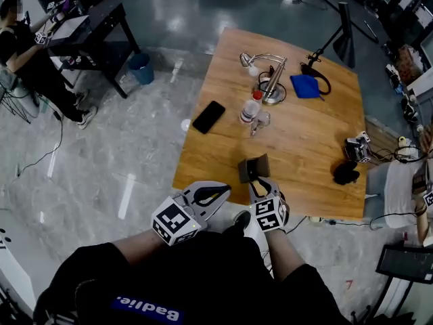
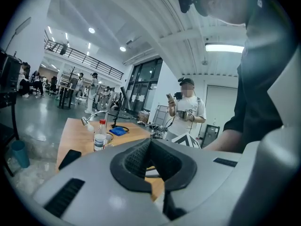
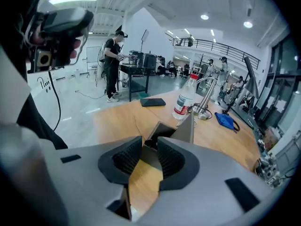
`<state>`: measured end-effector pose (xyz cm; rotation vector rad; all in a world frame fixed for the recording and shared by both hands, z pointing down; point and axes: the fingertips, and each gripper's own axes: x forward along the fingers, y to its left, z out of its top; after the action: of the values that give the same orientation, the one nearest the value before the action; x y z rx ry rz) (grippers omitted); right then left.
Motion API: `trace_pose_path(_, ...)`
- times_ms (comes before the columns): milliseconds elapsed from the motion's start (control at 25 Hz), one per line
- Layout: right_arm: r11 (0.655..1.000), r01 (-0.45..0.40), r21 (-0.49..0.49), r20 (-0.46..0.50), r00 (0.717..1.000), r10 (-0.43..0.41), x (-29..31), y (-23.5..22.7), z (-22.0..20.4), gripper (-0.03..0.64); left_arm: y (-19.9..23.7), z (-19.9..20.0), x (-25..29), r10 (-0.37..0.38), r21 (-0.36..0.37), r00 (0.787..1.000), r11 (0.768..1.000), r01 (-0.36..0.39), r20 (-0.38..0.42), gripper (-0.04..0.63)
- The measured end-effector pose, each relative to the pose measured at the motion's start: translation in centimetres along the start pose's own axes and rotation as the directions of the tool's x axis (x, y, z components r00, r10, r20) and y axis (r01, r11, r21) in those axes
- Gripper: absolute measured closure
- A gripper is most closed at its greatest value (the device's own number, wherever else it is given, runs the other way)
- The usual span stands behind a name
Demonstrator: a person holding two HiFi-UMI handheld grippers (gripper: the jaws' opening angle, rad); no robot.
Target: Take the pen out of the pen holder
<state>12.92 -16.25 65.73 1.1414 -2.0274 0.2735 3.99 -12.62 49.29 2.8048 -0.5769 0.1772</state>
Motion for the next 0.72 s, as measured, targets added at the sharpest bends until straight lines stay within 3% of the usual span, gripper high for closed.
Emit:
trace_pose_path(320,0.999,0.023,-0.027,-0.073,0.997,-0.025,2.0,-0.6,-1.2,0.533,1.3,-0.5,0.2,0.023,-0.015,1.0,1.0,-0.024,-0.008,0.597)
trace_pose_path(720,0.999,0.038,-0.038,-0.041,0.998,-0.039,0.2,-0.5,0.3,0.558,1.8,-0.2,-0.4,0.022,-0.031,1.0,0.999,-0.021,0.011,0.597)
